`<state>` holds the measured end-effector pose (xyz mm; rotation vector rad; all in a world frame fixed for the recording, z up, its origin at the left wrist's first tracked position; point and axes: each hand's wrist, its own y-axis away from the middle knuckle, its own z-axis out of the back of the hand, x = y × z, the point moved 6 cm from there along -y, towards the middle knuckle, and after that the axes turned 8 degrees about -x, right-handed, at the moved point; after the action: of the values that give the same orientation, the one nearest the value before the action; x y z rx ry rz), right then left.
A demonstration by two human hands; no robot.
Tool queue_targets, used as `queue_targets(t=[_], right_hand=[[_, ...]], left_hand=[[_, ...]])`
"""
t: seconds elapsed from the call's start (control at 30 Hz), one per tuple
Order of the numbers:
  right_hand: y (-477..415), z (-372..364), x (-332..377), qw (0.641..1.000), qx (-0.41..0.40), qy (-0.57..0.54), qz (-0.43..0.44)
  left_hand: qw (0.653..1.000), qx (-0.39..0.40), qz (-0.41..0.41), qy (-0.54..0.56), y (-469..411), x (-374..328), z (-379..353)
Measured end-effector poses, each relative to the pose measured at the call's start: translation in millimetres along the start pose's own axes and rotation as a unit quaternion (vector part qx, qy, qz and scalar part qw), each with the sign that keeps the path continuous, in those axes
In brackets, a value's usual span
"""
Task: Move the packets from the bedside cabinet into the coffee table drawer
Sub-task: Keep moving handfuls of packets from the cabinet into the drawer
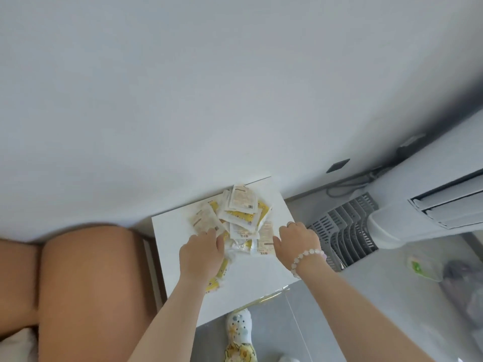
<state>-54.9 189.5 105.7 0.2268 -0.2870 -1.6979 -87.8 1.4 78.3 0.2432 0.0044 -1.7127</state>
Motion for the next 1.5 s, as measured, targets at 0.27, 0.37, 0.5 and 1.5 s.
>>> queue_targets(t=[0.27,0.37,0.5,1.5], right_hand=[[-39,-119,-23,0.989,0.122,0.036,-0.074],[-59,-155,-20,0.987,0.124,0.032,-0.094],[-80,-194,-11,0.985,0.118,-0.038,-0.118],[-205,-177,25,0.854,0.111,-0.315,-0.398]], left_hand=[[0.978,0.092,0.187,0.029,13,47,-110],[0.958,0.12,0.26,0.027,17,64,-144],[0.92,0.125,0.367,0.051,12,84,-170],[0.753,0.065,0.623,0.201,21,66,-203]])
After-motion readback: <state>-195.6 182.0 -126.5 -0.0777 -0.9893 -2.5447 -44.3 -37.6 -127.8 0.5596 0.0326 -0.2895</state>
